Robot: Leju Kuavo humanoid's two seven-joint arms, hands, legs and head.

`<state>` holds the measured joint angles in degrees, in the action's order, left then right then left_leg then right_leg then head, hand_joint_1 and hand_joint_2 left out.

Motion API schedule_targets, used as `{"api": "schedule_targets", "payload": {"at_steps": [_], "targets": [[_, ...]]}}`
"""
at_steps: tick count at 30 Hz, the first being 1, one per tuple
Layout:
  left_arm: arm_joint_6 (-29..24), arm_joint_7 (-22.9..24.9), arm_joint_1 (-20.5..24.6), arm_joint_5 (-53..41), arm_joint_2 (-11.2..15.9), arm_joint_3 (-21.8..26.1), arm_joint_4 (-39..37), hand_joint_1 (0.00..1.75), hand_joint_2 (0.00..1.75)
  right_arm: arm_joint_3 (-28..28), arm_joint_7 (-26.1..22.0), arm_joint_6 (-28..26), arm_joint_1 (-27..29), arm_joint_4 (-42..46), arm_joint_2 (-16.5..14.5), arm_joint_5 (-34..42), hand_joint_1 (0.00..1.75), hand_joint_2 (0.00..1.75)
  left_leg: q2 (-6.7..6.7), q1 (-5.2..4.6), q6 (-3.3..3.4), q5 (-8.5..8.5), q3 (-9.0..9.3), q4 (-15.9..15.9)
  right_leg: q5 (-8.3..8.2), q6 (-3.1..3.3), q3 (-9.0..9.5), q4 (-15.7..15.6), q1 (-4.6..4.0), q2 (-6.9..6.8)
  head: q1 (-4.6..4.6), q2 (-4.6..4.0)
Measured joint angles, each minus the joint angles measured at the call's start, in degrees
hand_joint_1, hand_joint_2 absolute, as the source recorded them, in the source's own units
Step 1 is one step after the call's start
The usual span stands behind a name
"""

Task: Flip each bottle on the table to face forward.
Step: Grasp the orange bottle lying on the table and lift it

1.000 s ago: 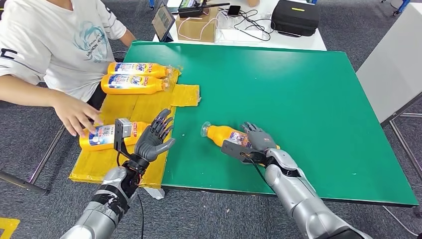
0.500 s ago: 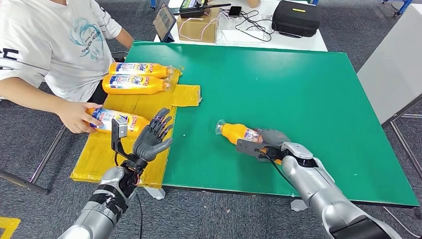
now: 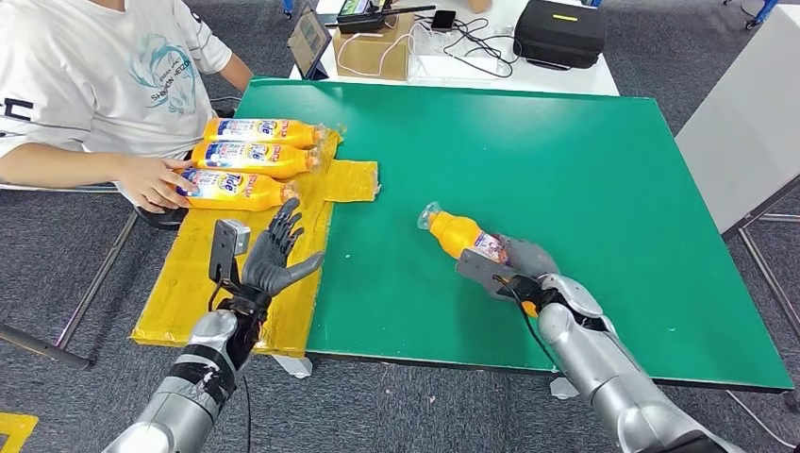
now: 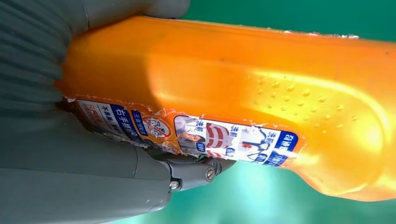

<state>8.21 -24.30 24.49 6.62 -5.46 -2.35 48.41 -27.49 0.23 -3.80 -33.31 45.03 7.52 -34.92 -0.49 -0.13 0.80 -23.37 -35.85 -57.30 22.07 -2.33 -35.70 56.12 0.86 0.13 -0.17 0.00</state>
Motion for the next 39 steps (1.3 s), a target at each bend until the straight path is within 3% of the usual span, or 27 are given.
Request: {"api": "schedule_targets", "payload": {"at_steps": [7, 10, 13, 24, 28, 39], "targets": [[-4.0, 0.1, 0.8, -3.5, 0.0, -0.5, -0.1, 0.0, 1.75, 2.6, -2.9, -3.9, 2.5, 2.9, -2.2, 2.3, 1.75, 1.75, -0.03, 0.02, -0.01, 0.01, -0.08, 0.0, 0.01, 0.0, -0.04, 0.0, -0.01, -0.01, 0.03, 0.01], [-8.3, 0.9, 2.2, -7.1, -0.1, -1.3, -0.8, 0.0, 1.75, 5.5, -7.9, -9.7, 4.4, 5.0, -5.5, 6.0, 1.75, 1.75, 0.07, 0.02, 0.0, 0.0, -0.11, 0.0, 0.0, 0.0, -0.12, 0.0, -0.01, 0.03, 0.02, 0.0], [-9.0, 1.4, 3.7, -7.9, -0.3, -2.0, -1.7, 0.0, 1.75, 7.1, -9.2, -11.5, 5.5, 6.7, -8.5, 6.7, 1.75, 1.75, 0.06, 0.03, -0.02, 0.02, -0.12, 0.0, 0.0, 0.01, -0.16, 0.0, -0.04, 0.02, 0.0, 0.0], [7.2, 6.9, 5.4, 2.5, -2.6, -4.7, -4.2, 0.0, 1.75, 8.0, -14.5, -12.7, 7.6, 8.7, -16.4, 10.7, 1.75, 1.75, 0.06, 0.04, -0.02, 0.02, -0.22, 0.0, 0.01, 0.01, -0.22, 0.0, -0.04, 0.0, 0.01, 0.0], [8.9, 8.1, 6.1, 5.2, -3.5, -6.1, -4.3, 0.0, 1.75, 7.0, -15.6, -13.2, 7.6, 8.0, -18.8, 11.6, 1.75, 1.75, 0.03, 0.05, -0.03, 0.02, -0.23, 0.0, 0.01, 0.01, -0.23, 0.0, -0.05, 0.0, 0.01, 0.01], [10.5, 10.2, 6.7, 10.5, -4.0, -10.0, -3.2, 0.0, 1.75, 2.9, -15.7, -12.5, 7.1, 5.1, -21.7, 10.9, 1.75, 1.75, 0.03, 0.05, -0.02, 0.02, -0.25, 0.0, 0.01, 0.01, -0.23, 0.0, -0.05, 0.0, 0.02, 0.01]]}}
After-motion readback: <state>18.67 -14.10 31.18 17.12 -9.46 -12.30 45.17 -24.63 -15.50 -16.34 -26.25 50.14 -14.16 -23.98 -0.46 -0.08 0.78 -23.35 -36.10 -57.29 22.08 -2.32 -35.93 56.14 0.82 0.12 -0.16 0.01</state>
